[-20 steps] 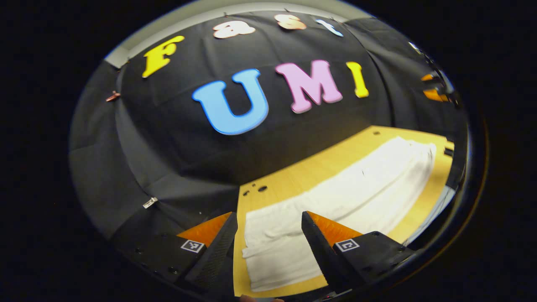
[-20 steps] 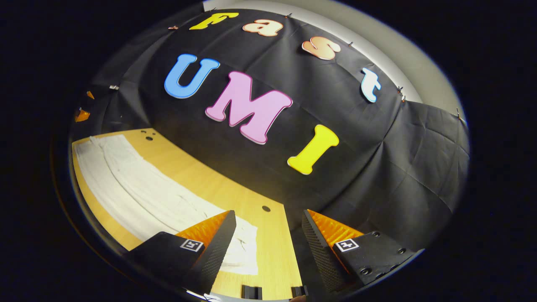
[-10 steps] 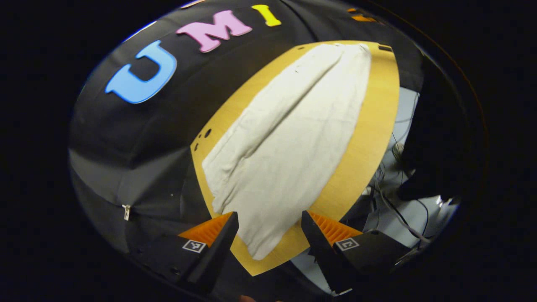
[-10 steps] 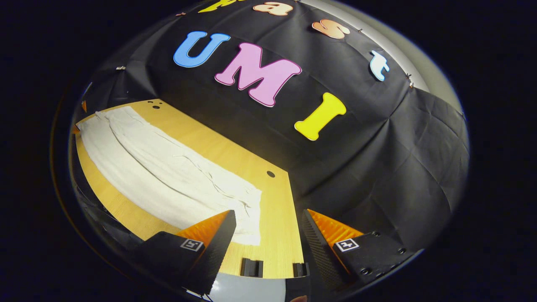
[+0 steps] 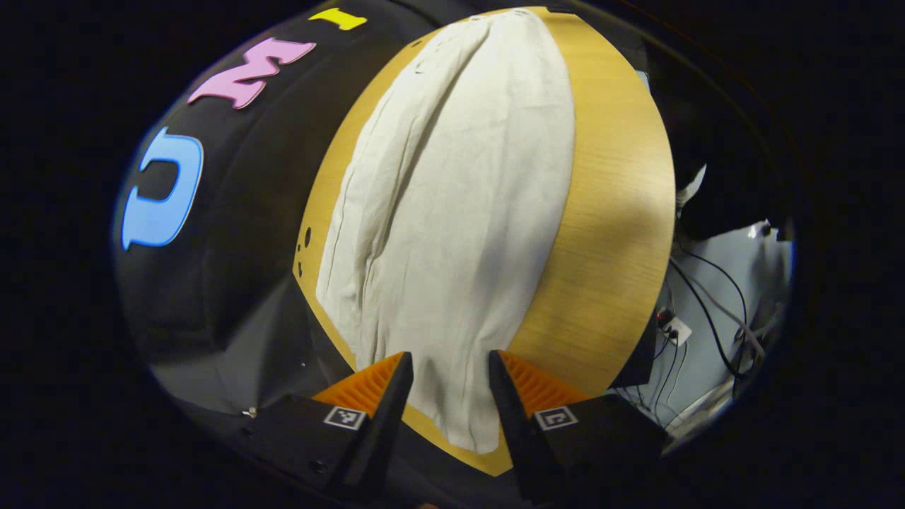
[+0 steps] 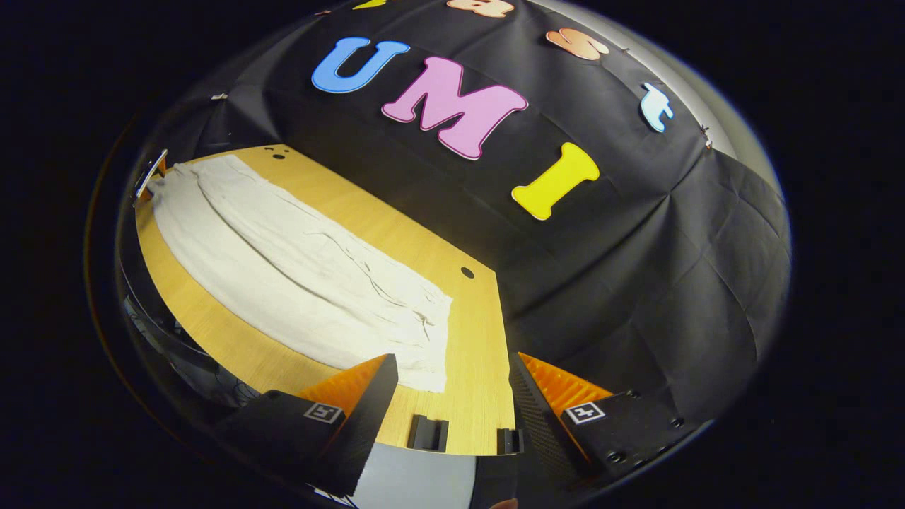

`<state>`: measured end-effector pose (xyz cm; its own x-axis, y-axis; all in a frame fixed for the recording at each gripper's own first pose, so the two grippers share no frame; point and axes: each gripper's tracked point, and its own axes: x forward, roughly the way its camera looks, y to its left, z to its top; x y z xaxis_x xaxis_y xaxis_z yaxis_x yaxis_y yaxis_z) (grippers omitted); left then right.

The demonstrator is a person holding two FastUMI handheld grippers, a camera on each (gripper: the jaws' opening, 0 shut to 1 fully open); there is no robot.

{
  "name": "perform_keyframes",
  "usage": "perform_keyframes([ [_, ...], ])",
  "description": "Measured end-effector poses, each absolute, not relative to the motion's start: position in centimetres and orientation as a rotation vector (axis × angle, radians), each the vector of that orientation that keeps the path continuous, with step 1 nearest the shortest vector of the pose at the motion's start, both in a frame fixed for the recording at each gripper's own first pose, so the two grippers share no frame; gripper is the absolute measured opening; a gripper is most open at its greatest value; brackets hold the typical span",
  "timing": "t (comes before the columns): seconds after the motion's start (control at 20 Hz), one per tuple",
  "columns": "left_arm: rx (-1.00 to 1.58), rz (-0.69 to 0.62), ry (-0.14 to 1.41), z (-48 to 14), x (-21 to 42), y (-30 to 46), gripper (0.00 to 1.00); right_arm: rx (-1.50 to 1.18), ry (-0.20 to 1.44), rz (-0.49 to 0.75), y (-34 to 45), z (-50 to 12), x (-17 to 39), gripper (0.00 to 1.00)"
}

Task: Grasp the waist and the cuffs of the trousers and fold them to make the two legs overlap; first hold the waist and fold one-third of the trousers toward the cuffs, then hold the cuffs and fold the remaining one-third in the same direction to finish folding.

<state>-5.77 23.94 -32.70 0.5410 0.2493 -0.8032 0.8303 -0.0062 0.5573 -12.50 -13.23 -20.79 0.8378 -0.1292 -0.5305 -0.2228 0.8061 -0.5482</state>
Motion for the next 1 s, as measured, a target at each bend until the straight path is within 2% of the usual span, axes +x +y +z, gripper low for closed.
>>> perform_keyframes([
  [0.05,1.596,-0.592,0.968,-33.3,-5.4,24.2,0.65,-0.659,0.596,0.071,-13.3,-21.2,-12.3,0.98],
  [0.2,1.737,-0.581,0.951,-33.9,-4.4,24.1,0.11,-0.737,0.64,0.159,-13.5,-24.0,-11.7,0.96],
  [0.35,1.73,-0.565,0.999,-33.9,-4.5,24.1,0.06,-0.869,0.707,0.3,-14.0,-28.2,-12.1,0.95],
  [0.65,1.652,-0.554,1.138,-33.9,-4.6,23.9,0.05,-1.133,0.771,0.576,-14.8,-35.5,-12.1,0.94],
  [0.9,1.649,-0.552,1.148,-34.0,-4.5,23.8,0.06,-1.222,0.804,0.659,-16.0,-40.0,-10.1,0.94],
  [1.0,1.665,-0.562,1.137,-34.1,-4.5,23.8,0.06,-1.239,0.79,0.674,-15.9,-40.9,-8.7,0.87],
])
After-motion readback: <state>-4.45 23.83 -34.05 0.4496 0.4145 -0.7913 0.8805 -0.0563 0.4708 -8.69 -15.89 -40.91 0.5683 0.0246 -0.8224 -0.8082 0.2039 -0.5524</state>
